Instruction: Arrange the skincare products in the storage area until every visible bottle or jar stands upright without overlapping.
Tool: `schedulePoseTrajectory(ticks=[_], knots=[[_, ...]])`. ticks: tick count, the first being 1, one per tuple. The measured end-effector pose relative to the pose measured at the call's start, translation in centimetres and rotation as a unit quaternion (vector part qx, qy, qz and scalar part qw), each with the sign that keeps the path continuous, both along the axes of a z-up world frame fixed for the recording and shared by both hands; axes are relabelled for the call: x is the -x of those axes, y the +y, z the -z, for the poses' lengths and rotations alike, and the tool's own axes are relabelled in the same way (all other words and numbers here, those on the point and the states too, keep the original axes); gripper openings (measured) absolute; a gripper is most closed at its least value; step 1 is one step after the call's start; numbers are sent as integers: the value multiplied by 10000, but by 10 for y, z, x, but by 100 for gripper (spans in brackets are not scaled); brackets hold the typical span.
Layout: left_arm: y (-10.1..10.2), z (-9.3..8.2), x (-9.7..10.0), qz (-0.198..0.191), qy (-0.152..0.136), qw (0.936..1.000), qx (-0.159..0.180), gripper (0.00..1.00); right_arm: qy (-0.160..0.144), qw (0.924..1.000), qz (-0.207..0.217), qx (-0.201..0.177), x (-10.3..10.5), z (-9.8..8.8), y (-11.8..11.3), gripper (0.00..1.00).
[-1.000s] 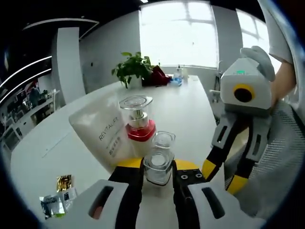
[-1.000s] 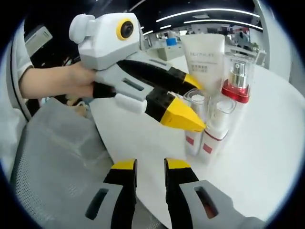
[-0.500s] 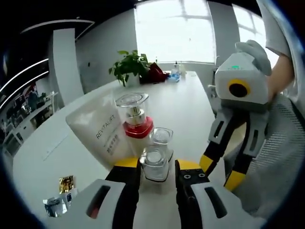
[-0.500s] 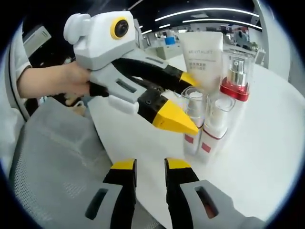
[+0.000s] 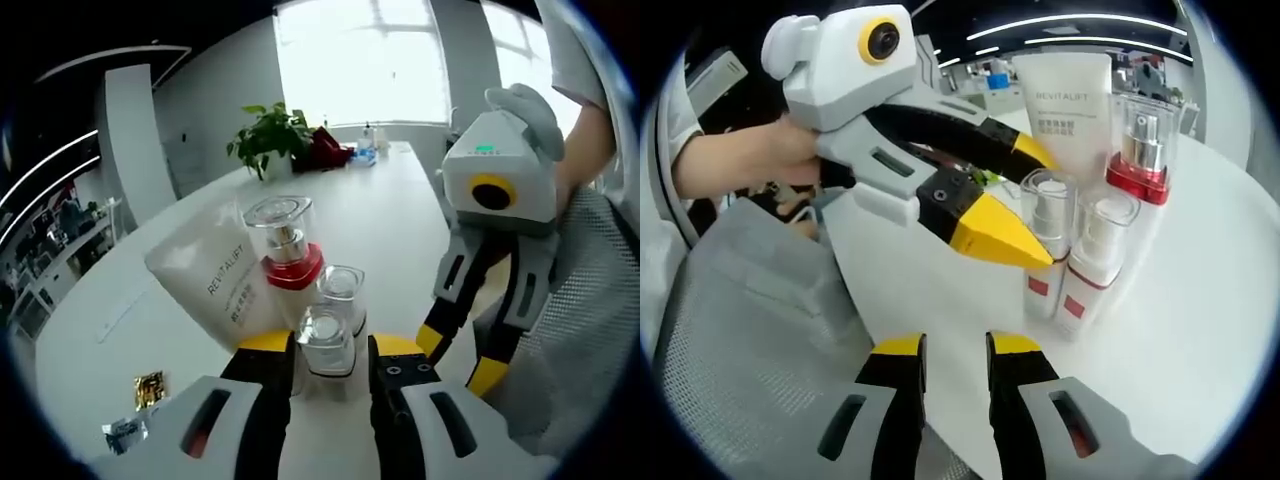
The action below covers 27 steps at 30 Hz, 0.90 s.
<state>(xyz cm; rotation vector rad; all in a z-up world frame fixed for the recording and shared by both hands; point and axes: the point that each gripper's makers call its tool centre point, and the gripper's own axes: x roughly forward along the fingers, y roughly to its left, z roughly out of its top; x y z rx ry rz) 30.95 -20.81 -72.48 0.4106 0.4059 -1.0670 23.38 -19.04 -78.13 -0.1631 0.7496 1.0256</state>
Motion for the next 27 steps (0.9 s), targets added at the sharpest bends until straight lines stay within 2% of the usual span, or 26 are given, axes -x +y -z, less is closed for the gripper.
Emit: schedulePoseTrajectory(ticks=[18,27], knots=[[4,-13,7,-65,-48,9999,-87,36,-70,10000,46,5,2,-12,-3,29],[18,-22,16,-152,-40,9998,-114,41,-82,9998,191,-46,2,-21,-13,35]])
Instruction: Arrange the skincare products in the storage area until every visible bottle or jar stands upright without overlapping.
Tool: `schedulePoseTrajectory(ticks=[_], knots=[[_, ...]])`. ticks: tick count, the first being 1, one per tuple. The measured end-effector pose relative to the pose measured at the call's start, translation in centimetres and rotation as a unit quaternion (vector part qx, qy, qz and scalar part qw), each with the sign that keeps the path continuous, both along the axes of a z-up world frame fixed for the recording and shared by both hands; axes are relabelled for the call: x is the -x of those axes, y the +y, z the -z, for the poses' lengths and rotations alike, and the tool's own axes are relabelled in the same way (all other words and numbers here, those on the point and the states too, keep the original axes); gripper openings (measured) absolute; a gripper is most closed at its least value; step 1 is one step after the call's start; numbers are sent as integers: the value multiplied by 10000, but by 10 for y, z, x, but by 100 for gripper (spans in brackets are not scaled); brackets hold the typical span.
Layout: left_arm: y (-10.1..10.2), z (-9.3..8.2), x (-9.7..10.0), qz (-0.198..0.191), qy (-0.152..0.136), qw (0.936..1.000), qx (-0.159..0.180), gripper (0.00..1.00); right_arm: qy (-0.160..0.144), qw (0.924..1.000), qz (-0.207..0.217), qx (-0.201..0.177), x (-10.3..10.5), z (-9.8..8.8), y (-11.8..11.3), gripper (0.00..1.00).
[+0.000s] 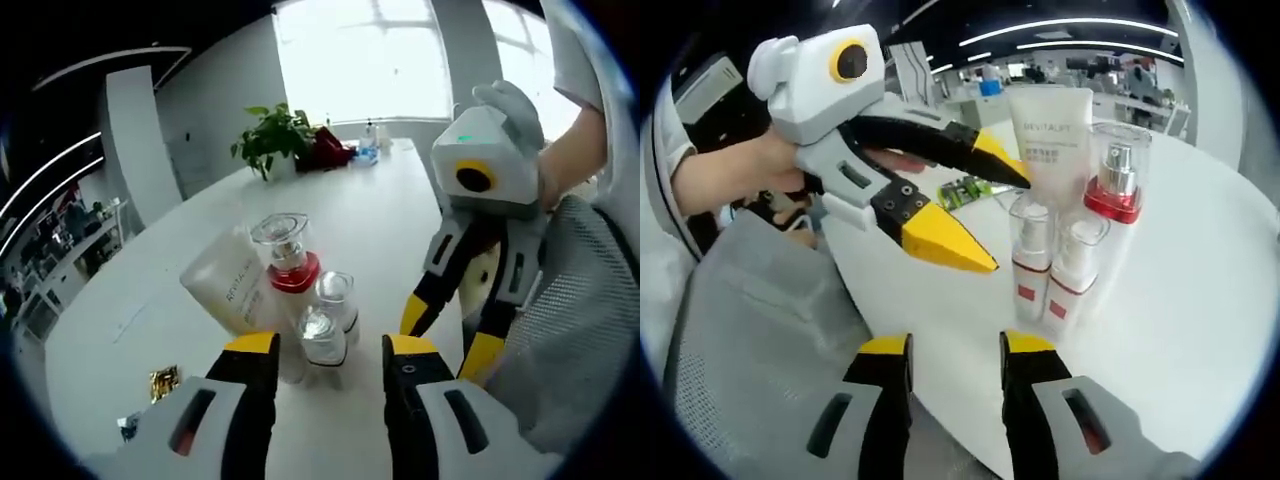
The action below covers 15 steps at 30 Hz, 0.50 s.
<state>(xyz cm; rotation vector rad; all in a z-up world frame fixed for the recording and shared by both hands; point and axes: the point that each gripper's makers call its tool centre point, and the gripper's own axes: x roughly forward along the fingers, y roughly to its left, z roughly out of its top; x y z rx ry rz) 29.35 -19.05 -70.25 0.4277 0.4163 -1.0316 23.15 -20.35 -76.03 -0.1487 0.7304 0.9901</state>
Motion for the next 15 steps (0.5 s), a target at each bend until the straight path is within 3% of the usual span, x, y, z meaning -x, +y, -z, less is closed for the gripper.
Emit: schedulePoseTrajectory(ticks=[7,10,15], knots=[[17,-5,11,-274,129,9995,91,44,24,9998,169,-34,2,-8,-7,45],[31,-7,14,-580,338,9971,362,45,31,9996,278,-74,2,-10,-10,49],[48,-12,21,-946,450,9930,542,48,91,9989,439,-107,4,-17,-11,59]])
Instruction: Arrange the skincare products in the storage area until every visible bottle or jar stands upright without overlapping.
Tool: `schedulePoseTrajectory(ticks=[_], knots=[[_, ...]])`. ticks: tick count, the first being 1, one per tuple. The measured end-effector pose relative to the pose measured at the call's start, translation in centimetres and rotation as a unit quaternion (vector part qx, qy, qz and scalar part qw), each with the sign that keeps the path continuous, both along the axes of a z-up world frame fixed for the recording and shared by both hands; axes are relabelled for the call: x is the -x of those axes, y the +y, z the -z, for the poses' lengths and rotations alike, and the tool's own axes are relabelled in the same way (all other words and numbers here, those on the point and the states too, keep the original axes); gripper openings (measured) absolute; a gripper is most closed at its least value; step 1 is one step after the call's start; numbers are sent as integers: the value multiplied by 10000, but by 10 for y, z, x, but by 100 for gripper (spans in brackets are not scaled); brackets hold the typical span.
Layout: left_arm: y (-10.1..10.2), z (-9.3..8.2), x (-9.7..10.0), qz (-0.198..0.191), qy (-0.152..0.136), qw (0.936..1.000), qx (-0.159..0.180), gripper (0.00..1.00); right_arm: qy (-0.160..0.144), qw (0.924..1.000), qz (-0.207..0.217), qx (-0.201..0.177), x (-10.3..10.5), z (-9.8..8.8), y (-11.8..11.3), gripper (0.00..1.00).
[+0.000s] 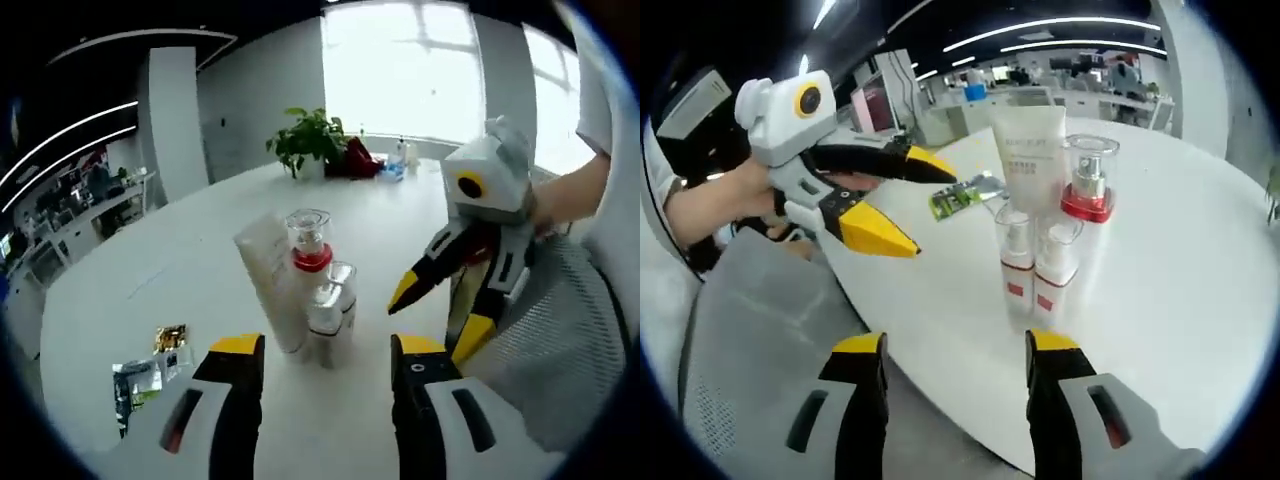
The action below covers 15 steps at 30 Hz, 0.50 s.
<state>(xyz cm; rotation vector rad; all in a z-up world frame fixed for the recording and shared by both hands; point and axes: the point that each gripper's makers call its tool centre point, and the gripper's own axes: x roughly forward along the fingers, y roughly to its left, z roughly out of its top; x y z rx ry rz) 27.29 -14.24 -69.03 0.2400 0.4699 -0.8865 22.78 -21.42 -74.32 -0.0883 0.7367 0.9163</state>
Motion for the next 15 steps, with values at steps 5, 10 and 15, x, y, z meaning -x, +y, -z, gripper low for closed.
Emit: schedulePoseTrajectory(ticks=[5,10,15], knots=[[23,0,9,-553,149,9982,153,57,61,9997,244,-64,1,-7,-6,66],[50,3,24,-1002,294,9942,271,62,87,9987,483,-121,9,-13,-10,73],[65,5,42,-1397,446,9885,360,66,15,9982,570,-165,11,-16,-12,76]])
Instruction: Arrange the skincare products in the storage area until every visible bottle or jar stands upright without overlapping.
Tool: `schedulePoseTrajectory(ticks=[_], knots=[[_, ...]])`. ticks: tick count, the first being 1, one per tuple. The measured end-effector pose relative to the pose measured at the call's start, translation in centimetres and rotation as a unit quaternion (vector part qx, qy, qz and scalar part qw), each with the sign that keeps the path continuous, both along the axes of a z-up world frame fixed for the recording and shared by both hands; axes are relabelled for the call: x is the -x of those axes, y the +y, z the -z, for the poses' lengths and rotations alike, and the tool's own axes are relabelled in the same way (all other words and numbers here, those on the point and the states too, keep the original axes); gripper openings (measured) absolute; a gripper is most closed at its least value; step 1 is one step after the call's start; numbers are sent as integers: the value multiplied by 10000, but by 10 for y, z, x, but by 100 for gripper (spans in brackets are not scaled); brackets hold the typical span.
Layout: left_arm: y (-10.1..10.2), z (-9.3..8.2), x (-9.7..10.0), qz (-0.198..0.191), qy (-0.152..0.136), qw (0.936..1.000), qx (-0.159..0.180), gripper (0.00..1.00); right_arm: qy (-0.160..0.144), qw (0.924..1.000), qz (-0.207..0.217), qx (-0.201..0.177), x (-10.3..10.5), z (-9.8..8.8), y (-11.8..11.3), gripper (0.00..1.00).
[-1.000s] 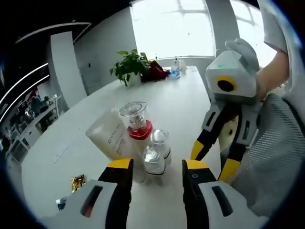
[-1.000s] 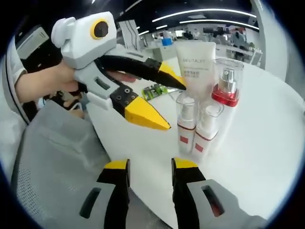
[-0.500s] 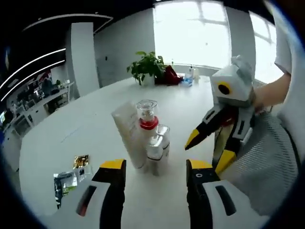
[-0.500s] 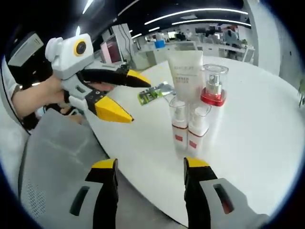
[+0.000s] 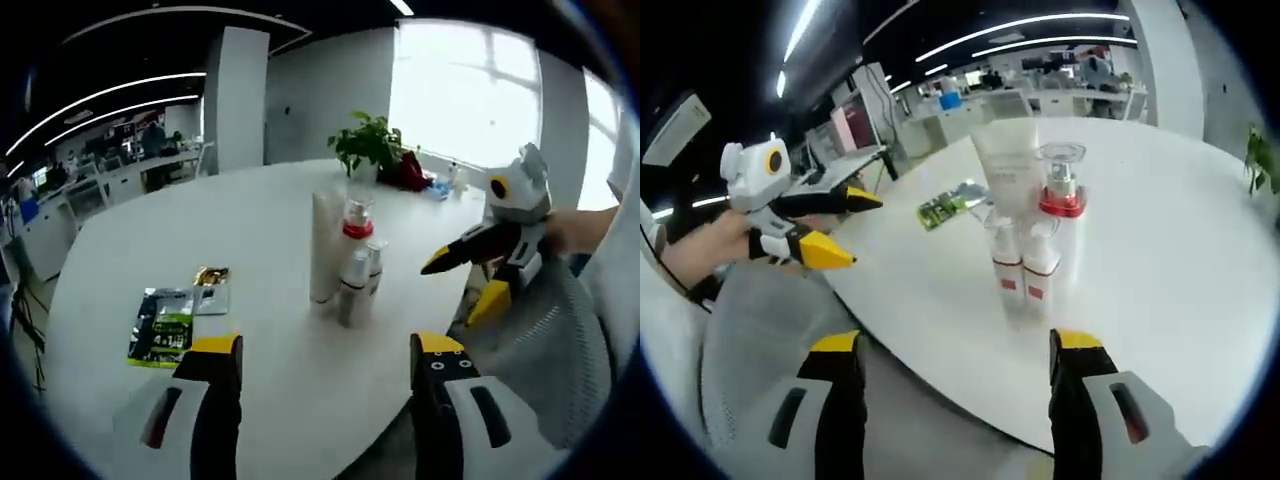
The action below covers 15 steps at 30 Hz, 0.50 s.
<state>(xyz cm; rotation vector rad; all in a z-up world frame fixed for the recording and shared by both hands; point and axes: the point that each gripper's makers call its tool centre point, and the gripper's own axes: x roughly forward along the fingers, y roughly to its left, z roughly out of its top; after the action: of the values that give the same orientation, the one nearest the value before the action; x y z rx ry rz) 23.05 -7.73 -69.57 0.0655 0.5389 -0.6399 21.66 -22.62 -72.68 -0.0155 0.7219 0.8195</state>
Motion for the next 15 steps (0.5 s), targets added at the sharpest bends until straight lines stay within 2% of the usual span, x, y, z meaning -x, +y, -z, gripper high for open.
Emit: schedulePoseTrajectory(ticks=[5,10,15], knots=[[17,-1,15,-292,67,9995,88,71,-271,9992,258,-106,-5,-16,-3,81],[41,-4,25,-561,101,9983,131,74,-618,9957,591,-344,-11,-39,-5,88],[65,-11,33,-880,85,9958,229,75,-736,9942,690,-383,-9,-48,-6,92]])
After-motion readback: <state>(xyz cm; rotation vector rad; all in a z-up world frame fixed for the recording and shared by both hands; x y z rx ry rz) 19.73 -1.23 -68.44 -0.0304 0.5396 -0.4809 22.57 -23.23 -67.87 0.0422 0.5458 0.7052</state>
